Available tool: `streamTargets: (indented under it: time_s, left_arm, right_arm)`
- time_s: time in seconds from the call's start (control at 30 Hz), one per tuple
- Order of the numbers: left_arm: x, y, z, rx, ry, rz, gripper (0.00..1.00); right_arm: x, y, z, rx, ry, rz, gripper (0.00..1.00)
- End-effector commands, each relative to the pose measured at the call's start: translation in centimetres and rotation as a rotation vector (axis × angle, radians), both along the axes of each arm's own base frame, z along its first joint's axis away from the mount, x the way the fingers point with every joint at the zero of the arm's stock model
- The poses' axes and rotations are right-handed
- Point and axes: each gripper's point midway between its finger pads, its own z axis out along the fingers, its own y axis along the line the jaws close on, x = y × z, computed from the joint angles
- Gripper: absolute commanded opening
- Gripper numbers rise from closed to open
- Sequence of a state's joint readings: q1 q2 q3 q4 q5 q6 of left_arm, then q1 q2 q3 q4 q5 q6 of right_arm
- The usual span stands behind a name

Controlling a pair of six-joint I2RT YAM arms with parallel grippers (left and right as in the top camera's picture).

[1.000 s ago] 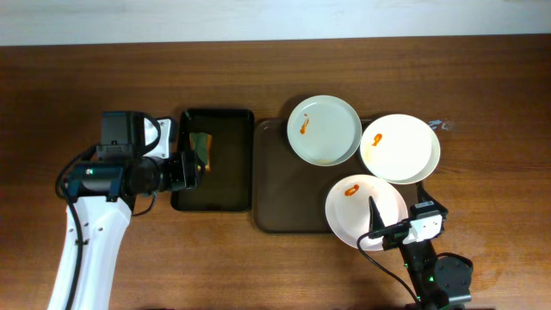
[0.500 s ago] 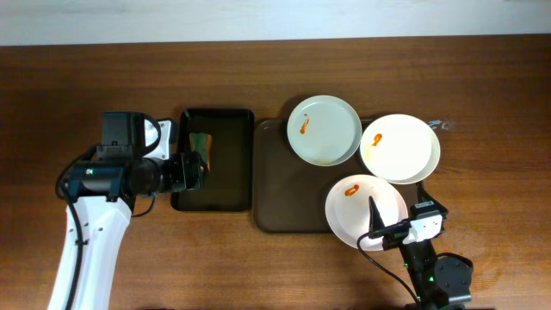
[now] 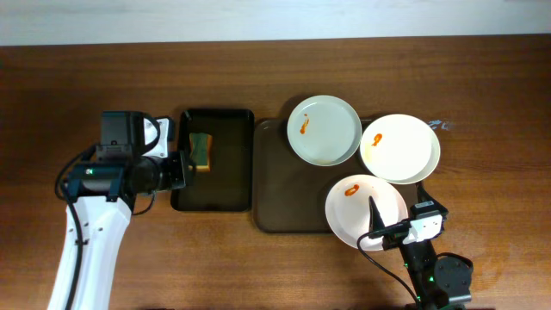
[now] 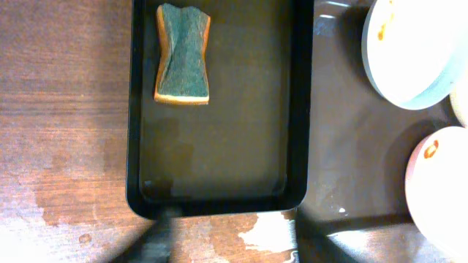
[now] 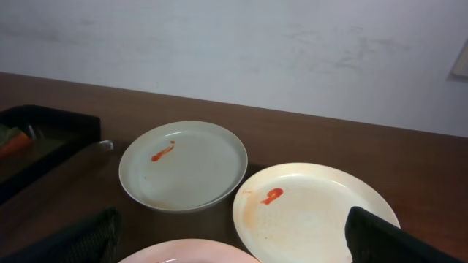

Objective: Clean dirty plates on tray and stack at the side
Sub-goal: 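Move the left gripper over the black tray and grasp the sponge, then reach the right gripper to the top white plate and grip its rim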

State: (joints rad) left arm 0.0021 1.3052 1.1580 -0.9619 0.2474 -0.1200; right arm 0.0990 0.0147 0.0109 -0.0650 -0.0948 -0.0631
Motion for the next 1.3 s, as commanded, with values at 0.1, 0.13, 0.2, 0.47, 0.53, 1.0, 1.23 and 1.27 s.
streamTargets:
  time_s: [0.1,0.13,0.2,0.47,0.53,1.0,1.23,1.27]
  left_arm:
    - [0.7,-4.1,-1.2,0.008,0.026,-0.11,0.34]
    - [0.8,-4.5,-1.6,0.011,0.037,-0.119,0.42]
    - [0.7,-5.7,-3.0,0.019,0.077,-0.158,0.73]
    - [2.0,-6.3,-3.0,0.042,0.026,-0.169,0.77]
    - [2.1,-6.3,-3.0,0.041,0.025,-0.169,0.78]
    - [1.7,-6.2,-3.2,0.044,0.042,-0.169,0.88]
    - [2.2,-4.5,-3.4,0.138,0.031,-0.124,0.88]
    - [2.3,-4.4,-3.3,0.144,0.027,-0.12,0.88]
  right_arm:
    - [-0.1,0.3,-0.2,0.0,0.002,0.014,0.98]
    - [-0.1,0.3,-0.2,0.0,0.002,0.014,0.98]
    - [-0.1,0.3,-0.2,0.0,0.002,0.014,0.98]
    - [-0.1,0.3,-0.2,0.0,0.002,0.014,0.98]
    - [-0.1,0.3,-0.2,0.0,0.002,0.014,0.98]
    - [-0.1,0.3,-0.2,0.0,0.002,0.014,0.98]
    - [-0.1,0.3,-0.2,0.0,0.002,0.014,0.98]
    - [-0.1,0.3,-0.2,0.0,0.002,0.014,0.98]
